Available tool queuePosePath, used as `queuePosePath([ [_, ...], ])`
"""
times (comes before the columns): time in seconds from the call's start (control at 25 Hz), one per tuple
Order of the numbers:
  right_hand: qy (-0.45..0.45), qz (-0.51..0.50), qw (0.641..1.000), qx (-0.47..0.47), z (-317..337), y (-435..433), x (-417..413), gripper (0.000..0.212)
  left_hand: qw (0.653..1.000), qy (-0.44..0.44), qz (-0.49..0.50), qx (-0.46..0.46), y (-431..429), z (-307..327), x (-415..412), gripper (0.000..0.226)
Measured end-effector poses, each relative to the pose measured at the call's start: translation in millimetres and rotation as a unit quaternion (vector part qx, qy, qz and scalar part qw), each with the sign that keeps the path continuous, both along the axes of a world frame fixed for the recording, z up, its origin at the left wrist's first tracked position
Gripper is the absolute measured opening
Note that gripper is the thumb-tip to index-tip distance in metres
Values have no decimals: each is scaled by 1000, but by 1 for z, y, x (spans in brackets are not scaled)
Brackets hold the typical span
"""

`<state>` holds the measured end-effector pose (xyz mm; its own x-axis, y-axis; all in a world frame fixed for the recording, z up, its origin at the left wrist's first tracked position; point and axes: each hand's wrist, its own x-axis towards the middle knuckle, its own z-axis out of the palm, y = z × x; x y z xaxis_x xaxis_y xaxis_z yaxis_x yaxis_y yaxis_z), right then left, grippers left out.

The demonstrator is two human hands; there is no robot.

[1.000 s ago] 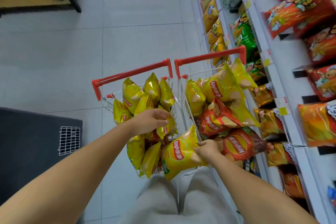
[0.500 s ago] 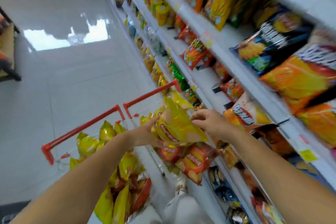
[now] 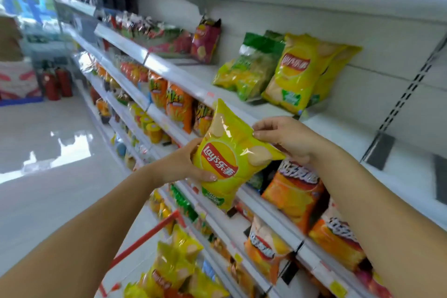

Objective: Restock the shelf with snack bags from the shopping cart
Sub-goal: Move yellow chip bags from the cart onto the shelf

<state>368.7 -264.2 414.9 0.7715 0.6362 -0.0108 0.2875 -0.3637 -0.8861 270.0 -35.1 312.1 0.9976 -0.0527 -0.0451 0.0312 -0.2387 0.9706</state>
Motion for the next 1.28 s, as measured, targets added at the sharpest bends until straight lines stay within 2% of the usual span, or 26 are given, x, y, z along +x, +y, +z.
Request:
queuePosePath([
  [0.12, -27, -35, 994, 97, 40, -6, 16, 9, 998, -41, 45, -32, -9, 36, 34, 80],
  [0.16, -24, -35, 988, 147, 52, -8, 21, 15, 994, -64, 62, -55, -14, 53, 46, 77],
  [0.24, -37, -35, 977, 207, 67, -12, 34, 40, 986, -111, 75, -97, -25, 83, 73, 73],
  [0.32, -110, -78, 973, 189, 75, -13, 51, 65, 979, -151, 69, -118, -36, 106, 102, 67],
  [0.36, -146, -110, 967, 179, 79, -14, 61, 71, 976, -167, 65, -126, -43, 117, 116, 62],
  [0.56, -219, -186, 947, 143, 95, -23, 107, 82, 977, -175, 37, -117, -63, 139, 161, 59],
  [0.68, -184, -210, 958, 72, 85, -25, 123, 115, 988, -137, 47, -60, -71, 132, 170, 55],
  [0.76, -134, -231, 960, 88, 70, -30, 138, 126, 987, -146, 62, 12, -74, 132, 172, 59],
  [0.92, -96, -272, 952, 99, 61, -26, 143, 115, 972, -145, 64, 171, -74, 147, 172, 68],
  [1.0, -102, -284, 950, 86, 61, -18, 133, 101, 970, -114, 57, 205, -73, 146, 168, 69],
  [1.08, -115, -294, 945, 81, 56, -14, 128, 83, 976, -90, 44, 195, -72, 139, 163, 67],
  [1.2, -88, -284, 949, 104, 54, -17, 121, 89, 986, -81, 53, 133, -71, 132, 153, 65],
  [1.28, -109, -288, 944, 118, 54, -21, 108, 86, 985, -79, 83, 132, -67, 133, 145, 73],
])
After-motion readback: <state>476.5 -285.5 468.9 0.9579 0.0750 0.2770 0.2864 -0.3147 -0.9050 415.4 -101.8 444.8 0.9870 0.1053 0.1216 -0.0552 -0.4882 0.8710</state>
